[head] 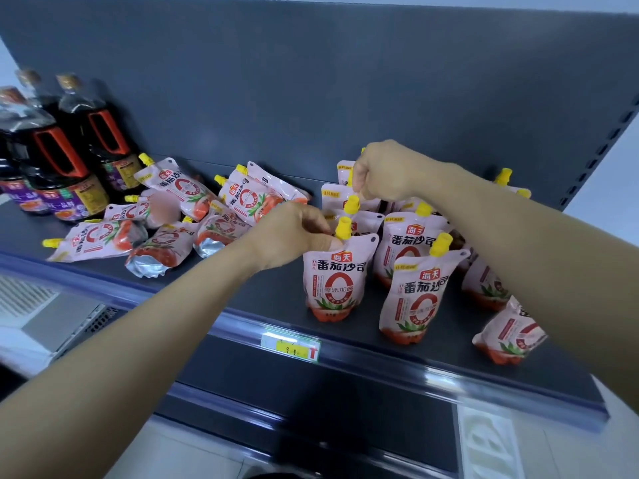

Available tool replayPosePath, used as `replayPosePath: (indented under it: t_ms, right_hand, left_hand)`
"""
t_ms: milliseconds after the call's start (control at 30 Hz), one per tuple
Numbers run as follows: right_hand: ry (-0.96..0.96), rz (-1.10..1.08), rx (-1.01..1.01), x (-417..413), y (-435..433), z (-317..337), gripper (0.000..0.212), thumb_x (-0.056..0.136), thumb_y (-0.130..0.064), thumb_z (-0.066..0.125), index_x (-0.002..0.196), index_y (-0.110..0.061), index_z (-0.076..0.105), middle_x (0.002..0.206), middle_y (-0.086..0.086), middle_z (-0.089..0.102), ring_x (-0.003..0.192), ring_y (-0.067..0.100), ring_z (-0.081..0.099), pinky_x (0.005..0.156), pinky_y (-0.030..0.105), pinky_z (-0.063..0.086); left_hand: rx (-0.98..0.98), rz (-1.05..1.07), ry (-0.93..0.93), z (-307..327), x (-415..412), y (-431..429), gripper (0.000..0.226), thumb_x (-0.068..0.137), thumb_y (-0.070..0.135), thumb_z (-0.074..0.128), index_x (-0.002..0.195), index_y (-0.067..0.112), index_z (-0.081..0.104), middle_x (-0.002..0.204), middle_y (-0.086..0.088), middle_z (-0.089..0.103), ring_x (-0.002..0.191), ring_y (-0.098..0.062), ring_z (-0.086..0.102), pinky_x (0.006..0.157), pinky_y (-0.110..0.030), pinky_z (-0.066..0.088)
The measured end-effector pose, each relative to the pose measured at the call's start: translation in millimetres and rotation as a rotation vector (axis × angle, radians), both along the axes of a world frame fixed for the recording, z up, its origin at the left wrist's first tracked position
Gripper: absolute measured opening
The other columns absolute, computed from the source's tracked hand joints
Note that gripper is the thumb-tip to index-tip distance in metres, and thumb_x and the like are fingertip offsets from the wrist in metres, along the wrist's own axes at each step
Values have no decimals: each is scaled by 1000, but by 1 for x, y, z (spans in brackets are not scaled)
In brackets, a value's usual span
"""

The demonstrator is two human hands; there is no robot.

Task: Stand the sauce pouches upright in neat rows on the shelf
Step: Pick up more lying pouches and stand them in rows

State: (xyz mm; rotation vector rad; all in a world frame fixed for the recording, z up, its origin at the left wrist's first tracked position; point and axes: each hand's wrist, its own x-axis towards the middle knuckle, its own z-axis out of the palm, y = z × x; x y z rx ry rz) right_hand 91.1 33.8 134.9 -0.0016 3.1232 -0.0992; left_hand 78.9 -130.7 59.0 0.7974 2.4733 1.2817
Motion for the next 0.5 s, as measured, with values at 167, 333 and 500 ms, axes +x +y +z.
replayPosePath:
  t_ms: [167,333,500]
  right_hand:
    - [144,51,11,-4,-10,7,37,86,1,46,113,-11,68,119,14,65,104,35,62,90,42,54]
    - [233,106,199,-15,-38,15,30,90,-16,55,117,-5,60,115,17,65,105,37,60,81,37,50]
    - [386,170,354,-31,-78,29,34,94,-31,55,118,-7,57,116,12,62,109,33,55,74,32,30]
  left_hand:
    - [23,162,212,22,-2,-21,20,80,26,71,93,12,66,92,-2,67,84,-17,61,82,-34,51]
    - [-78,276,590,42,-13,-48,37,83,27,68,115,12,60,112,-5,59,104,-21,55,90,-30,42]
    - [-211,327,871,60,-35,-86,44,82,28,67,120,7,57,119,-13,57,109,-34,54,96,-43,38]
